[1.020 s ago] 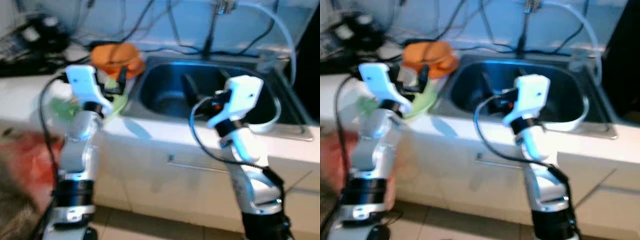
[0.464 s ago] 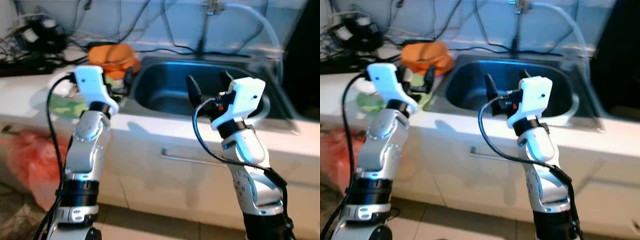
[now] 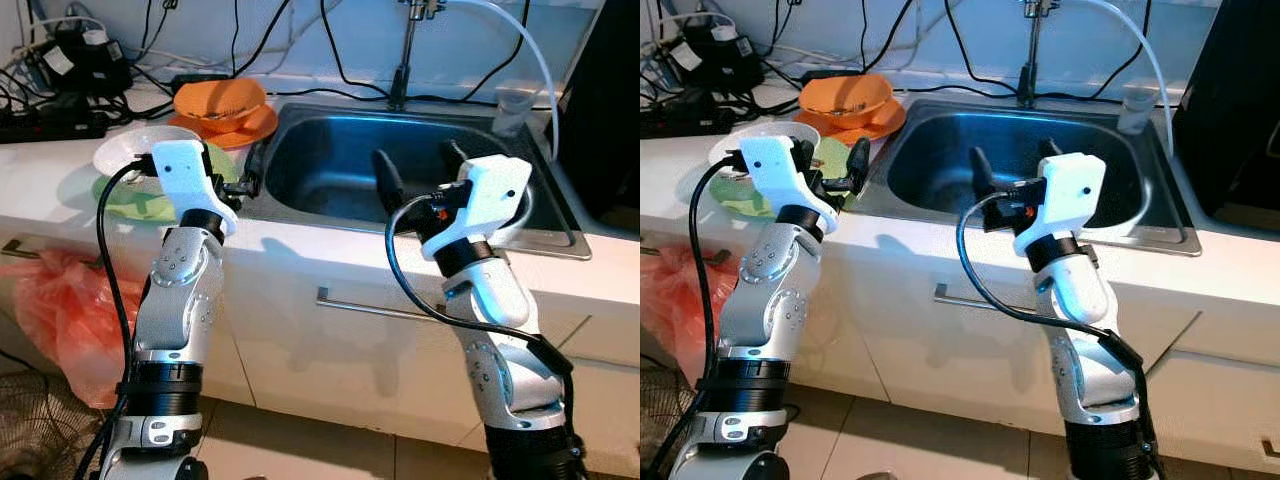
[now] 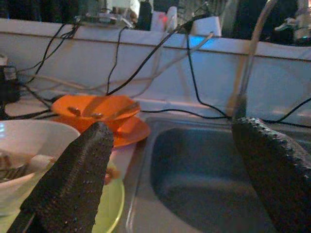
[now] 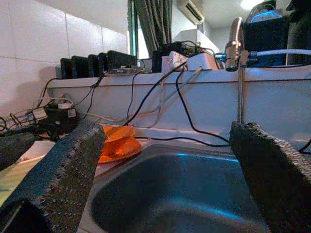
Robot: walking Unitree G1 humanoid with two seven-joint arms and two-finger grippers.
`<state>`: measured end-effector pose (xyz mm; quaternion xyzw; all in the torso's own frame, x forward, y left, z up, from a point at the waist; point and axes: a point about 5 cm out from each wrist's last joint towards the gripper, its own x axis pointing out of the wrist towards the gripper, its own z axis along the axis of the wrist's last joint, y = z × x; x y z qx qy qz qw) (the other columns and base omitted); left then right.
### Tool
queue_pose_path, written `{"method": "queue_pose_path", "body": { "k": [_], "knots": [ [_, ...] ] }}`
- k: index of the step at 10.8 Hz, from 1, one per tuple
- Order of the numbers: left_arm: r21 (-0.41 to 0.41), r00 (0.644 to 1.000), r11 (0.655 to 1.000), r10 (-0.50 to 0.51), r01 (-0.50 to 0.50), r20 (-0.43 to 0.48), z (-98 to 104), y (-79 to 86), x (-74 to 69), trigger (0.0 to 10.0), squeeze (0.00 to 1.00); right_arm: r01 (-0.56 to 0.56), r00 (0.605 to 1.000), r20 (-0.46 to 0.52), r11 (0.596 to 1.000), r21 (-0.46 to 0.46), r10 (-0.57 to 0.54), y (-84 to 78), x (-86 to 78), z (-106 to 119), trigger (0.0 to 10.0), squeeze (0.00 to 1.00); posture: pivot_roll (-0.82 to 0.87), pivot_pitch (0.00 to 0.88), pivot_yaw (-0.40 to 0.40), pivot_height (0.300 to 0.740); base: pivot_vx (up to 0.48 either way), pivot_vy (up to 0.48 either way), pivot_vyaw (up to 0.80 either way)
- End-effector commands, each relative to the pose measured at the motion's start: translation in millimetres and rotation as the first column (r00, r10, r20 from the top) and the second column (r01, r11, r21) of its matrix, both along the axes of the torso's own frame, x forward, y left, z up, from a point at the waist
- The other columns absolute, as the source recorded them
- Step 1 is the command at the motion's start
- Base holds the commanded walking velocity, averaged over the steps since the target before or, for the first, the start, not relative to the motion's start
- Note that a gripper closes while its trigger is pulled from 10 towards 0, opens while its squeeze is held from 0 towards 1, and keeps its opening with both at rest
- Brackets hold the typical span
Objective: Kitchen organization
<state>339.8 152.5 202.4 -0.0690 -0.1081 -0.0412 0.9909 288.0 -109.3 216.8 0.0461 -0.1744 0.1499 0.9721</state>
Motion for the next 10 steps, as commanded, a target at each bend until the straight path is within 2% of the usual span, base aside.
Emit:
{"method": "queue_pose_path", "body": {
  "k": [1, 5, 7, 10],
  "knots": [
    [-0.008, 0.999, 0.999, 0.034, -0.034, -0.015, 1, 6.4, 3.4, 10.0, 0.0, -0.004, 1.0, -0.007, 1.0, 0.007, 0.004, -0.4, 0.1, 1, 10.0, 0.0, 0.07, 0.013, 0.04, 0.74, 0.0, 0.0, 0.0],
    [-0.015, 0.997, 0.998, 0.06, -0.06, -0.048, -8, 11.5, 6.9, 10.0, 0.0, -0.011, 1.0, -0.014, 1.0, 0.01, 0.011, 0.6, -1.3, 0, 10.0, 0.0, 0.07, 0.024, 0.038, 0.74, 0.0, 0.0, 0.0],
    [-0.041, 0.996, 0.997, 0.06, -0.063, -0.071, -14, 12.1, 10.1, 10.0, 0.0, -0.033, 0.999, -0.035, 0.998, 0.045, 0.035, 3.7, -3.6, -1, 10.0, 0.0, 0.06, 0.04, 0.038, 0.74, 0.0, 0.0, 0.0],
    [-0.071, 0.997, 0.995, 0.062, -0.066, -0.056, -7, 13.0, 16.0, 10.0, 0.0, -0.065, 0.997, -0.046, 0.995, 0.072, 0.069, 7.4, -6.5, 0, 10.0, 0.0, 0.06, 0.053, 0.042, 0.74, 0.0, 0.0, 0.0]
  ]
}}
